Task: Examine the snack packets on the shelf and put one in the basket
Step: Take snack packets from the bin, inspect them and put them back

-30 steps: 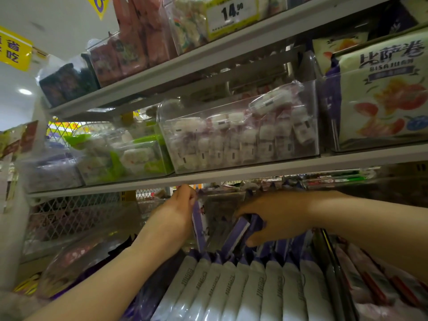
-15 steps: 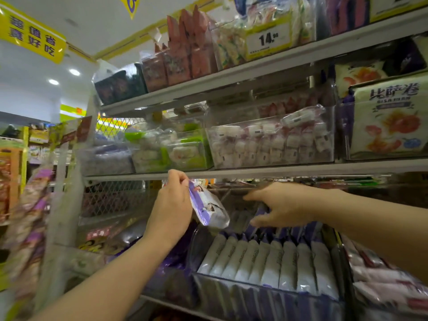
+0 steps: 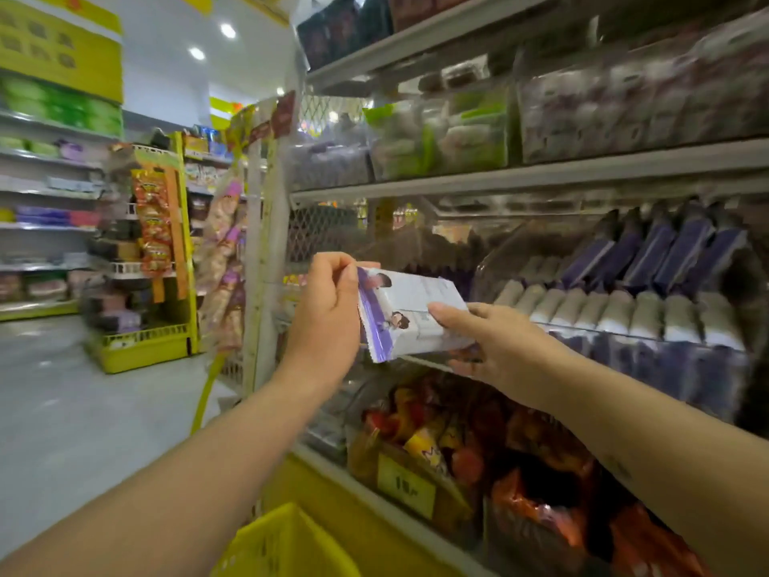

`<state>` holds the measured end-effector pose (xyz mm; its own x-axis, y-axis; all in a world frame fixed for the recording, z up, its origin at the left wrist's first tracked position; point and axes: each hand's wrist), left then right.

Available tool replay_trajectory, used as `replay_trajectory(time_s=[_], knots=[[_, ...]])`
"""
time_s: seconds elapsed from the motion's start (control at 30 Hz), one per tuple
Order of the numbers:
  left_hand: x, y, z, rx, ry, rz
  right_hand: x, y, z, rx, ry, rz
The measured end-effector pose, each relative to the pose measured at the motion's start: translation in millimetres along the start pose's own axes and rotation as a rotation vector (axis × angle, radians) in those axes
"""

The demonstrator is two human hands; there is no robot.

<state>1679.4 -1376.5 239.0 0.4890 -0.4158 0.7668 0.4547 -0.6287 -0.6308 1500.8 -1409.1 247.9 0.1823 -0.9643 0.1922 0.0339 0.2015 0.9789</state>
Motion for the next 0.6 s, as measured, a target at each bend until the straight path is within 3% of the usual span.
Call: replay_trajectory(time_s=[0.13,0.2,0.27,0.4,0.6], knots=[[-31.2,41.4,44.1,-0.142,0.010,0.429,-7.5,-50.6,-32.0,0.022,0.061,-0.019],[-51.9,60.5,64.1,-0.263,-0.004,0.679,-11.5,-76.6,-50.0,0.072,0.039,-0.033],[-74.6,79.6,81.2,-0.283,0.030,0.822,-14.8,-101.8,-66.0,0.114,0.000,-0.060],[-110.6,108.8,101.6,-0.227,0.183,0.875,-18.8,-148.3,-86.3,0.142,-0.047,-0.096],[-123.3,133.5,103.1,-0.166,0.218,0.890,-15.2,-177.1,-74.0,0.111,-0.039,-0.124]])
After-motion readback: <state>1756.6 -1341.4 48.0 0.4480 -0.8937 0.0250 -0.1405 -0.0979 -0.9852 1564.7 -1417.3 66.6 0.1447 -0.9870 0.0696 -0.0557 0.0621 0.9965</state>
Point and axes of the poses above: each hand's wrist, its own x-axis towards the middle knuckle, its own z-axis out of the back of the hand, y = z × x, and after that the axes turned 11 degrees about -y, right-handed
